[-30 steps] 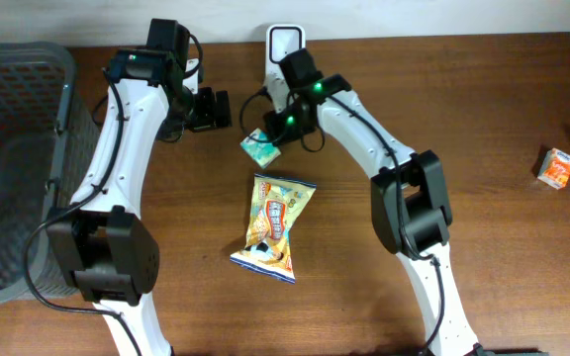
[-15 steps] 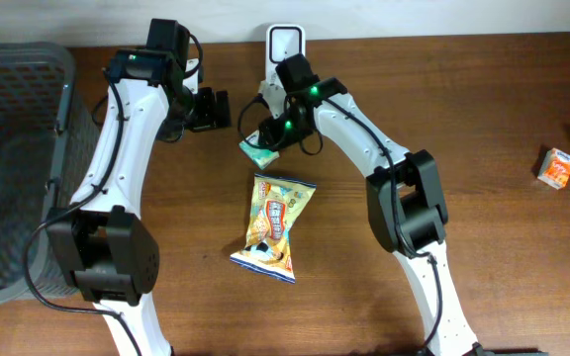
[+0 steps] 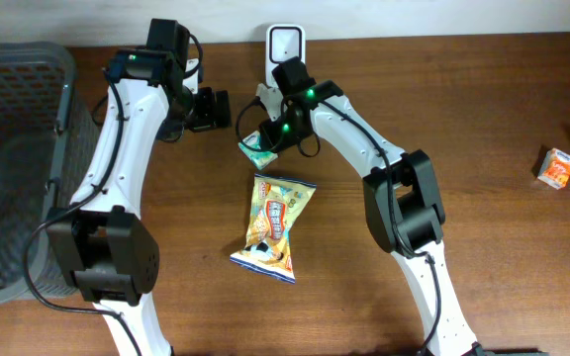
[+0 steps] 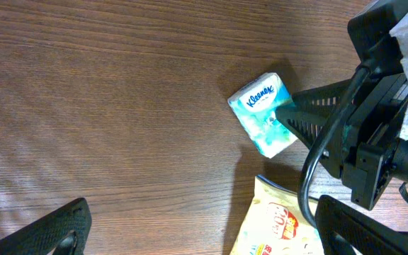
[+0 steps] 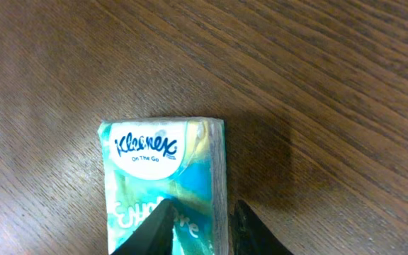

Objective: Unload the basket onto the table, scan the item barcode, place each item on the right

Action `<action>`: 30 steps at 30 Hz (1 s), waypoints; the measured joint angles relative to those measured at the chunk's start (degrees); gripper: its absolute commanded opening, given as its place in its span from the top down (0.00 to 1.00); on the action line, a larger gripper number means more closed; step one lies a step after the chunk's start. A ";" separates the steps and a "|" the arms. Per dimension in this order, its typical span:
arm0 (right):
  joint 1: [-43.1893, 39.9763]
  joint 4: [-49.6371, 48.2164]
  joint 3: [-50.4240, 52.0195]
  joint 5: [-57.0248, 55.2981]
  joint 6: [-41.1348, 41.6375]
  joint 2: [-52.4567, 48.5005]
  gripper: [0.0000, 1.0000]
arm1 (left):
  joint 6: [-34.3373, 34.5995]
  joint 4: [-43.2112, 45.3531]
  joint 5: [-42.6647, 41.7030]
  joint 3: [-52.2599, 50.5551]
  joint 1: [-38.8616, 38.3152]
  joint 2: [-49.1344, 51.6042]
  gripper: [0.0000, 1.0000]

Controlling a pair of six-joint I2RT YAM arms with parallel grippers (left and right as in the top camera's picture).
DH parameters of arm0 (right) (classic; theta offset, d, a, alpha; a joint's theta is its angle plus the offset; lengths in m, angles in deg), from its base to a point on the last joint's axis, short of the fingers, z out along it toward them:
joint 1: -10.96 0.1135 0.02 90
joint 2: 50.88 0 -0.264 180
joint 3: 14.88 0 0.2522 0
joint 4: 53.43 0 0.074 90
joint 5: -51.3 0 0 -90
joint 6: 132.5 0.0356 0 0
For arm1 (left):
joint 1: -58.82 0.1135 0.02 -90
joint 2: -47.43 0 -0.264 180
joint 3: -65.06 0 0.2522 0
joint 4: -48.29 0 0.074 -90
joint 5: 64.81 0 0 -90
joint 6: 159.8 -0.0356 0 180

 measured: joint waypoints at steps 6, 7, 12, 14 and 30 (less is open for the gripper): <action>0.11 -0.52 0.55 0.04 -0.02 0.00 0.71 | 0.00 0.00 0.00 0.00 0.00 0.00 0.01; 0.11 -0.70 0.68 0.04 -0.02 0.00 0.69 | 0.00 0.00 0.00 0.00 0.00 0.00 0.01; 0.11 -0.98 0.83 0.46 1.09 0.00 0.96 | 0.00 0.00 0.00 0.00 0.00 0.00 0.01; -0.52 -1.01 0.79 1.64 3.72 0.00 0.96 | 0.00 0.00 0.00 0.00 0.00 0.00 0.01; -25.83 4.94 -2.80 53.00 9.33 -0.02 0.78 | 0.00 0.00 -0.02 0.00 0.00 0.00 0.01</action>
